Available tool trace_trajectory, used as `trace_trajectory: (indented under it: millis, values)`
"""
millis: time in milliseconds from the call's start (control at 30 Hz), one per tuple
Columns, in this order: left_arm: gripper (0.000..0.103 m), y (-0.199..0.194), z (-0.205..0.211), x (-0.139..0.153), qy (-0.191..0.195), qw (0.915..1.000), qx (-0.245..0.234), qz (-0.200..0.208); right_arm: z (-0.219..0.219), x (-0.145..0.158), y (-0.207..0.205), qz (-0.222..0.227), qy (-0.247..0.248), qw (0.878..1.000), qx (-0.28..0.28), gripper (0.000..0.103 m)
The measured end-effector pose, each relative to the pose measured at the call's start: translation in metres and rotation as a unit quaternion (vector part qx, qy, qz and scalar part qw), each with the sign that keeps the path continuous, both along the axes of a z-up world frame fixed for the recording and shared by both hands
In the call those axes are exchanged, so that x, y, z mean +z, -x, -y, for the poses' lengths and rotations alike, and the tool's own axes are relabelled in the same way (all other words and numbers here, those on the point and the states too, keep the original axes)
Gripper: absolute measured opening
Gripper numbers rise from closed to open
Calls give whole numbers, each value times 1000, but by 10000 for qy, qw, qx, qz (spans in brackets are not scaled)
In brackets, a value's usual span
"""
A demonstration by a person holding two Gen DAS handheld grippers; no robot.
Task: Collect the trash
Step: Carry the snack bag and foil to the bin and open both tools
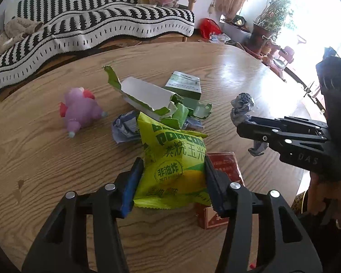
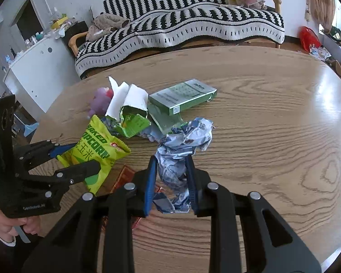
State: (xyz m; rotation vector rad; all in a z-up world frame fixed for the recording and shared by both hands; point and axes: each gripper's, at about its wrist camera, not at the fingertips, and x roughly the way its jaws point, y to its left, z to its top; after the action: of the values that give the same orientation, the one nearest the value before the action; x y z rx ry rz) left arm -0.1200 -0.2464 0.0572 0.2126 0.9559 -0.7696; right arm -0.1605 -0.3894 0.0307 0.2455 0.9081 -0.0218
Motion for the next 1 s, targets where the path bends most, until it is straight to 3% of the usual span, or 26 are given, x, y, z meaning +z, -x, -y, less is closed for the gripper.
trace_trajectory:
  millis: [233, 400, 667, 833, 1000]
  values:
    - [52, 9, 0, 18, 206, 9996, 180, 113, 10, 22, 28, 156, 24, 9998, -124, 26]
    - [52, 35, 27, 45, 361, 9988, 100, 303, 41, 64, 82, 439, 292, 9977, -433, 26]
    - [52, 121, 133, 79, 711, 9931, -885, 296, 123, 110, 231, 571, 784, 9853, -1405, 26]
    - [52, 207, 220, 83, 849, 9802, -1772, 238, 175, 113, 343, 531, 915, 9687, -2244, 26]
    - [52, 297, 293, 65, 730, 9634, -2580, 68, 213, 94, 462, 392, 873, 9451, -3126, 26]
